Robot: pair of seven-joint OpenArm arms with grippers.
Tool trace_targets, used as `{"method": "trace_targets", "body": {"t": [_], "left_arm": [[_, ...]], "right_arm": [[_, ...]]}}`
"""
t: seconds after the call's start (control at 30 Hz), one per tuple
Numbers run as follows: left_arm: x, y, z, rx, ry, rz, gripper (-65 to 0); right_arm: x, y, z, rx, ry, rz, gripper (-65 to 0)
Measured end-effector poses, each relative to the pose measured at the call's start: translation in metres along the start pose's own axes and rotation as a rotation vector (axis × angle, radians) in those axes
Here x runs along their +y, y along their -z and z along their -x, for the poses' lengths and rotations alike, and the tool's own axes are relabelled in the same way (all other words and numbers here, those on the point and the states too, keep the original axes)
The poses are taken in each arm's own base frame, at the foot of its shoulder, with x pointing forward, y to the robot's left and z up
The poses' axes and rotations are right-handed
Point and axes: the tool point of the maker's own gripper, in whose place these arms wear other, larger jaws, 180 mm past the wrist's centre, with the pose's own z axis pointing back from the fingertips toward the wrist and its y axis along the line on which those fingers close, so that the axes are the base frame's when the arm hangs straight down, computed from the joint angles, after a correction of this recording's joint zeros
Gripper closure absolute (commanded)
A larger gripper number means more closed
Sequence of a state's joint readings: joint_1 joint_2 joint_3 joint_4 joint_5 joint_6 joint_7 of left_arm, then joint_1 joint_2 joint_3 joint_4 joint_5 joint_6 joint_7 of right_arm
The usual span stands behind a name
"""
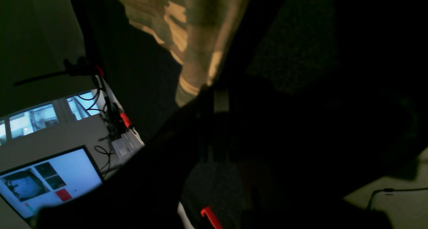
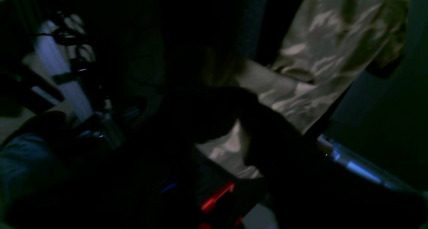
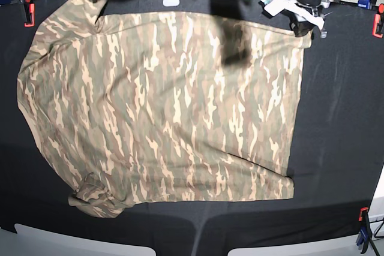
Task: Layout the t-shirt on the table in an organized manner, then fold the t-shirt properly
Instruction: 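Release the collar edge with the right gripper and withdraw it, then lower both grippers onto the shirt's collar edge and grasp it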
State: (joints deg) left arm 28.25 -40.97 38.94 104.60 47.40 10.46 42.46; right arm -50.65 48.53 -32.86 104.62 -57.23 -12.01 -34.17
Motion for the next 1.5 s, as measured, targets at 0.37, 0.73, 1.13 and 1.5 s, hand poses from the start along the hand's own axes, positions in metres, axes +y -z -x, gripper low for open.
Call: {"method": "trace_targets", "body": {"t": [0.37,0.73,1.13,1.5], "left_arm": [[0.0,0.0,0.0,0.0,0.0,0.0,0.0],[0.0,0.0,0.0,0.0,0.0,0.0,0.0],[0.0,0.0,0.005,0.028,0.0,0.0,0.0],[0.028,-0.007,-0.012,-0.012,0.001,-0.085,0.0]], "right_arm": [[-0.005,-0.018,0.007,0.041,-0.032,0.092,0.0],[-0.031,-0.03,0.013,0.09,-0.019,0.238,0.0],[-0.069,0.006,0.025,0.138,0.15,0.295,0.0],[-0.092,0.025,0.027,0.13,0.252,0.322,0.0]]}}
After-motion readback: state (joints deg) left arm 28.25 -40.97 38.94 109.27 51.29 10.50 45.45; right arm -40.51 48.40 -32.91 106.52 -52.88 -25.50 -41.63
